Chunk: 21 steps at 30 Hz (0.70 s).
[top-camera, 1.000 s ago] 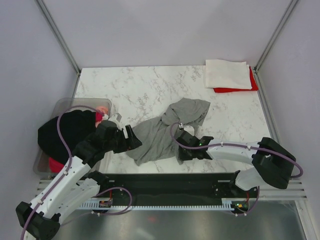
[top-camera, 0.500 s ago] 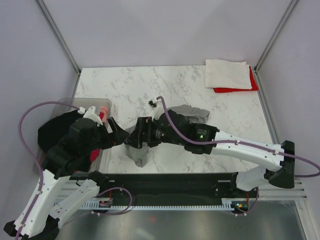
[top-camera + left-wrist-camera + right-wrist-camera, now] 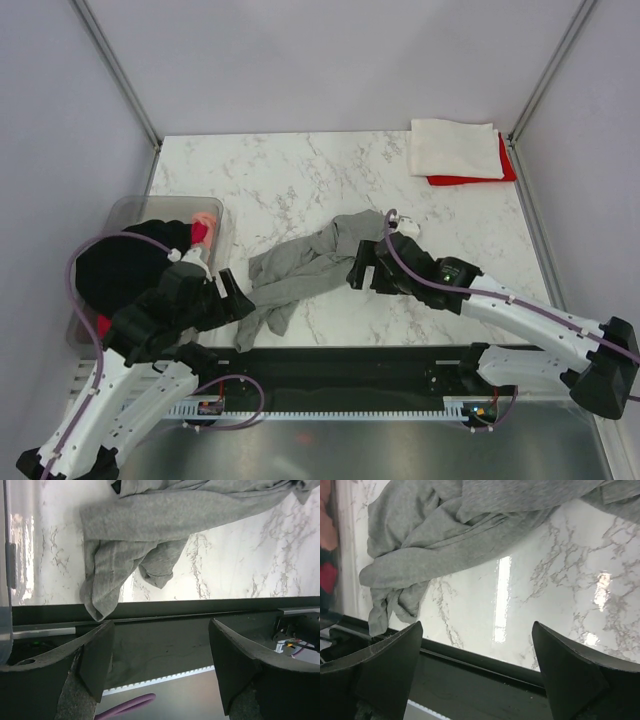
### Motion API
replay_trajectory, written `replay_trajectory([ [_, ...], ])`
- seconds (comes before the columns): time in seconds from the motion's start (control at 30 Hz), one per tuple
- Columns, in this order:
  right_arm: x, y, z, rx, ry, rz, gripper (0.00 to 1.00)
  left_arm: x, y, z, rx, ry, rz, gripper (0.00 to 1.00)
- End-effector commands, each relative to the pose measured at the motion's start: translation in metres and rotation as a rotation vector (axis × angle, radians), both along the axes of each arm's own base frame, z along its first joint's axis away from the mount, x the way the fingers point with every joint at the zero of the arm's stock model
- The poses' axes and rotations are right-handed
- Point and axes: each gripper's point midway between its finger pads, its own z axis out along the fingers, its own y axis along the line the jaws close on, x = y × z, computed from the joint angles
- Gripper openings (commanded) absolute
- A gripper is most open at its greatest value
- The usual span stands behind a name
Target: Fold and stack the t-shirts
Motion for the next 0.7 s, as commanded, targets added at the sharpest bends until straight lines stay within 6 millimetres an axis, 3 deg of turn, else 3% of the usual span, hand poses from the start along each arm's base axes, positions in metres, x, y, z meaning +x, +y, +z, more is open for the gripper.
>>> replay_trajectory([
  [0.0, 0.017, -0.020, -0.006, -0.071, -0.032, -0.037, 0.98, -0.004, -0.004, -0.018, -0.035, 0.087, 0.065, 0.82],
  [0.1, 0.045, -0.039, -0.018, -0.141, -0.032, -0.087, 0.98, -0.001, -0.008, -0.039, -0.030, 0.154, 0.102, 0.79],
  [0.13, 0.052, -0.040, -0.027, -0.162, -0.010, -0.081, 0.98, 0.000, -0.009, -0.044, -0.032, 0.166, 0.113, 0.79],
  [0.2, 0.077, -0.043, -0.023, -0.159, -0.022, -0.087, 0.98, 0.002, -0.009, -0.057, -0.046, 0.187, 0.163, 0.79],
  [0.23, 0.085, -0.042, -0.034, -0.180, 0.005, -0.081, 0.98, 0.005, -0.008, -0.059, -0.052, 0.183, 0.192, 0.80],
  [0.3, 0.106, -0.034, -0.024, -0.166, -0.017, -0.070, 0.98, 0.011, 0.000, -0.060, -0.063, 0.163, 0.296, 0.80],
  [0.33, 0.113, -0.029, -0.034, -0.179, 0.003, -0.056, 0.98, 0.013, 0.002, -0.060, -0.075, 0.155, 0.334, 0.81],
  [0.37, 0.123, -0.019, -0.027, -0.153, -0.013, -0.042, 0.98, 0.016, 0.003, -0.060, -0.090, 0.143, 0.368, 0.81],
  [0.43, 0.133, -0.011, -0.036, -0.167, 0.004, -0.022, 0.97, 0.021, 0.006, -0.071, -0.106, 0.127, 0.421, 0.81],
  [0.47, 0.140, -0.005, -0.030, -0.153, -0.008, -0.016, 0.95, 0.027, 0.005, -0.074, -0.115, 0.113, 0.433, 0.81],
  [0.67, 0.146, 0.035, -0.028, -0.059, 0.001, 0.087, 0.87, 0.041, 0.013, -0.092, 0.005, 0.128, 0.464, 0.80],
])
